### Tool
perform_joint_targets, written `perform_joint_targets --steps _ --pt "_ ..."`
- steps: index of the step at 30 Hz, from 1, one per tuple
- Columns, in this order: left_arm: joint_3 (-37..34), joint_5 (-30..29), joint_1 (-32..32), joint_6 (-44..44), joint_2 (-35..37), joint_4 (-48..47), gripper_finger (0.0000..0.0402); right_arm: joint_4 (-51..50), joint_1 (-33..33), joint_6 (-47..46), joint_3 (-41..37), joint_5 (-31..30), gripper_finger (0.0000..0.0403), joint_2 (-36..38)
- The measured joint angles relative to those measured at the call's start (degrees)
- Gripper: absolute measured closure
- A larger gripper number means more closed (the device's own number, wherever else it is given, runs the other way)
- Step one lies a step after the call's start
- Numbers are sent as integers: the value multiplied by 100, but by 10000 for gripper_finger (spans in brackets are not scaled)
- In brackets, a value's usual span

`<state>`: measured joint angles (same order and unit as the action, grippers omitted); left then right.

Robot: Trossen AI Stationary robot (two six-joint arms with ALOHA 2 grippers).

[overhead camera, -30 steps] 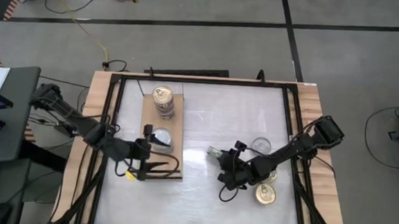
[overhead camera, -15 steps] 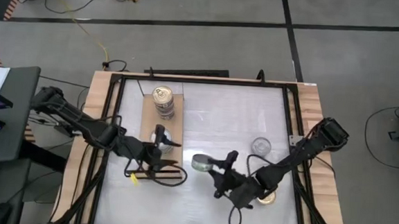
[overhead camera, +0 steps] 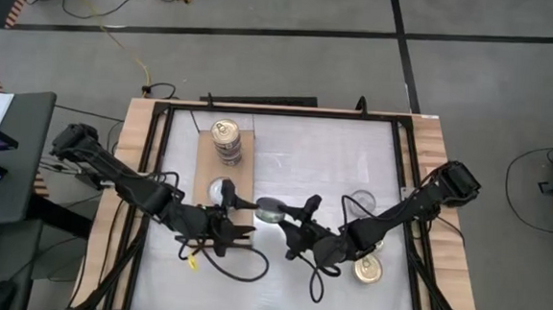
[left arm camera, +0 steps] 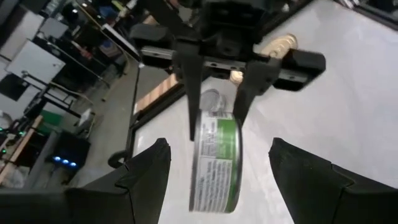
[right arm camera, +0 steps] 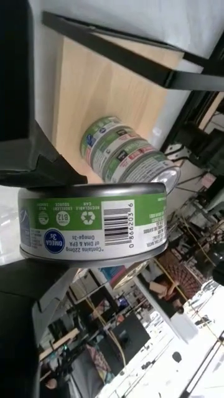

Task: Stack canned seafood by type on shelf
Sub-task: Stack the green tuna can on top of the other green tuna can on the shelf

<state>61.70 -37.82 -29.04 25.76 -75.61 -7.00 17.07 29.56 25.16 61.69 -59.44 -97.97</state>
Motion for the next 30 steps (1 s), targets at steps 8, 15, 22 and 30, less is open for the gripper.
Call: perform_joint_targets --steps 8,15,22,30 --pt "330 -326 111 471 -644 -195 140 292 42 23 4 114 238 -2" --pt "362 -1006 141 744 -867 -290 146 506 116 236 5 109 238 -2" --pt "363 -994 -78 730 -819 -445 227 599 118 246 7 247 222 -2" --pt "349 -886 -127 416 -790 -825 263 709 72 64 4 856 174 -4"
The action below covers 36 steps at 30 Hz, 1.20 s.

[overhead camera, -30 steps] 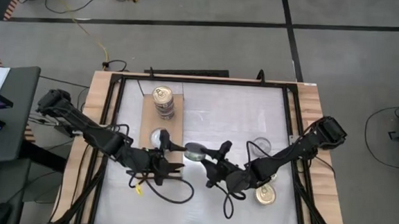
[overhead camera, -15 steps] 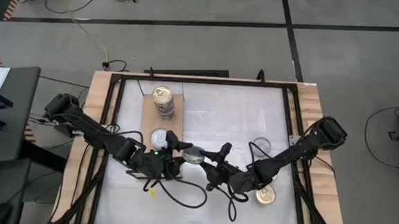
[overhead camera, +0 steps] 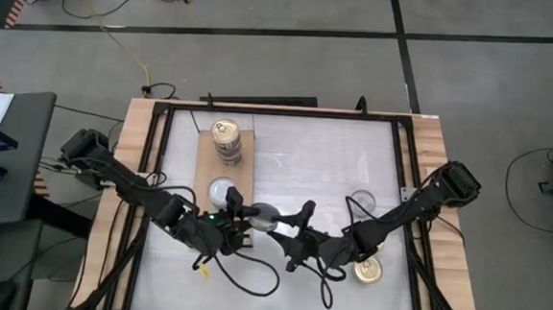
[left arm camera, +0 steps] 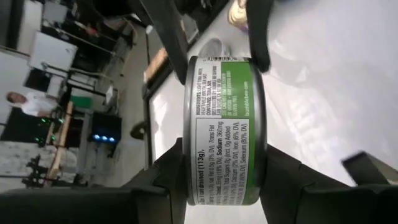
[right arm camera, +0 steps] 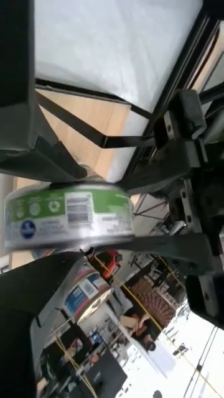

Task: Stack canned seafood by type on shelf
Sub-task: Stack the green tuna can on top of the other green tuna can on the shelf

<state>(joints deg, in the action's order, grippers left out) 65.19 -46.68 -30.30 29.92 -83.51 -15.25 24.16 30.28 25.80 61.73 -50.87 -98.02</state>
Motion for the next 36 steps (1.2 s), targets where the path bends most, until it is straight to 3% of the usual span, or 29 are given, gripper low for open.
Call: perform_joint_targets --steps 4,12,17,24,36 --pt "0 -165 -76 -411 74 -525 263 -11 46 29 0 -44 160 0" --pt "-2 -1057 -562 -1157 771 -1462 261 -140 150 275 0 -625 149 0" --pt "-2 -1571 -728 -2120 1112 -2742 260 -149 83 227 0 -630 148 0" --pt "-2 -1556 -647 -3324 1122 -4275 259 -324 33 -92 0 -629 148 0" --pt "-347 -1414 -533 -2991 1041 -4375 258 -463 -6 -345 0 -627 148 0"
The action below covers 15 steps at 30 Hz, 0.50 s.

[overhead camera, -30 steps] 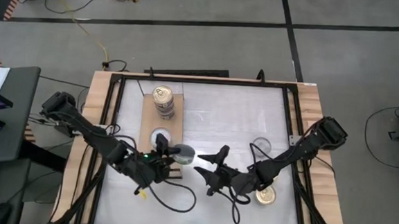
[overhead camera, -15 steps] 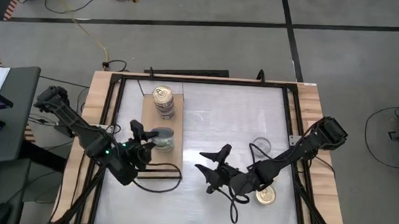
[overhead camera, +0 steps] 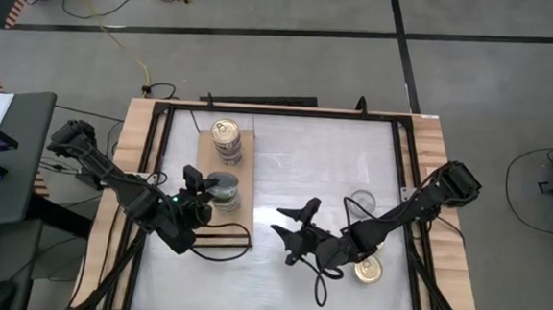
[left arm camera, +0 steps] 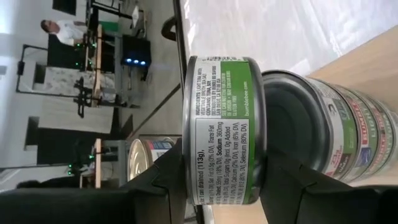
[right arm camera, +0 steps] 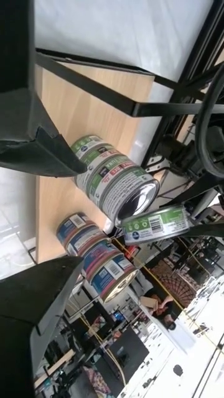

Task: Stack canned seafood by type on shelf
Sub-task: Stack the green tuna can on top of the other green tuna can on the shelf

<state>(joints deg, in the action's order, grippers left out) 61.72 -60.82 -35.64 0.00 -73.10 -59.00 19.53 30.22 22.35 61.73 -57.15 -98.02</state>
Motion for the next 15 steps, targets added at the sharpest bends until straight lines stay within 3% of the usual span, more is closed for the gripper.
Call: perform_joint_targets --steps 5,11,15 --pt "-7 284 -2 74 0 253 243 1 0 -2 0 -2 148 0" --pt "19 845 -22 66 -6 342 181 2 0 0 0 0 148 0" --pt "26 858 -20 -10 -4 321 146 2 0 -2 0 0 148 0"
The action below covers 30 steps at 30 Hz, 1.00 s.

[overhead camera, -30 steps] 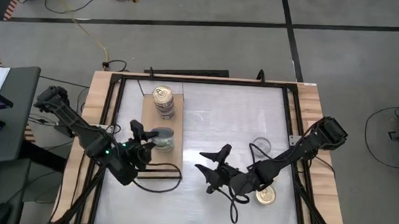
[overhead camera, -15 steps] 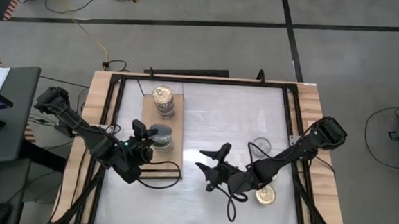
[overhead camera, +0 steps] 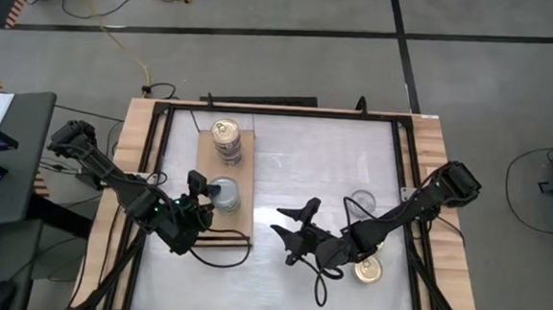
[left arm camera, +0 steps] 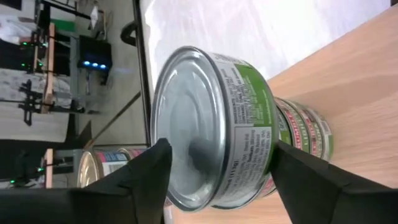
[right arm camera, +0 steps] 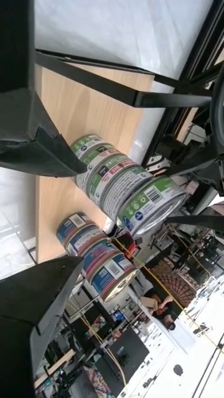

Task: Stack canned seafood by type on shelf
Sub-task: Stack the green tuna can on top of the other green tuna can on the shelf, then stack the blue-pink tuna can on top of the other blue-pink tuna can on the shelf

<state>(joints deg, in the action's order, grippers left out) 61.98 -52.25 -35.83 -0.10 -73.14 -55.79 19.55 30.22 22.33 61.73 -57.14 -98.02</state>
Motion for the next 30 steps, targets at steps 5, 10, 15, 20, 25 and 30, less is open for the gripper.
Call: perform_joint_targets --steps 5,10,15,20,25,30 --pt "72 -25 -1 -33 0 -156 136 0 0 -69 0 0 148 0" --pt "352 273 -2 -247 -4 -436 136 -39 0 -136 0 1 148 0" --pt "683 538 -2 -435 -2 -651 137 -54 0 -149 0 2 148 0" --pt "976 554 -2 -433 -2 -634 137 -66 0 -149 0 2 148 0" --pt "989 579 -2 -356 -2 -291 137 -66 0 -149 0 2 148 0" --pt "660 560 27 138 -6 437 137 -68 0 -197 0 2 148 0"
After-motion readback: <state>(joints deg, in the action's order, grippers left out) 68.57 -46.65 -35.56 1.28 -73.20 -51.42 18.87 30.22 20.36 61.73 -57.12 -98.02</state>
